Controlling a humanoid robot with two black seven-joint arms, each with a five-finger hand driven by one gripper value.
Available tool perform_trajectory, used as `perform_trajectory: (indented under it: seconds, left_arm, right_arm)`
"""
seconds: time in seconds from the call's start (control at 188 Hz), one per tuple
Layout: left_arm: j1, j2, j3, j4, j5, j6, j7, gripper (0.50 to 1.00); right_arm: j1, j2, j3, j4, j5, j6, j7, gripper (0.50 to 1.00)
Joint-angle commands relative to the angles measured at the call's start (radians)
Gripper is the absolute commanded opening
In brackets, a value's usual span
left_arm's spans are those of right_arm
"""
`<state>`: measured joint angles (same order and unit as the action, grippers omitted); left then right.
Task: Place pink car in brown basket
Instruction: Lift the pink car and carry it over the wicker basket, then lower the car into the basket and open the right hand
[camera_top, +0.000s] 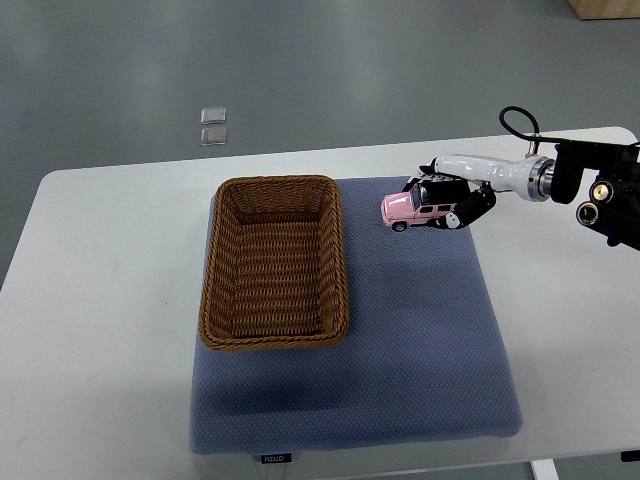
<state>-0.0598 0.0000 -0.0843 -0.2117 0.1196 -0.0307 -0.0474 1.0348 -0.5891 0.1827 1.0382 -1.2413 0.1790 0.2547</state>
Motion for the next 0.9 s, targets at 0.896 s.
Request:
perform_trajectory:
  seconds: [0.896]
  left_arm:
    - [0.0, 0.0, 0.0, -0.005, 0.0, 0.0, 0.001, 1.0]
  right_arm:
    - [0.105, 0.502, -0.078, -0.237, 0.0, 0.002, -0.002, 0.504]
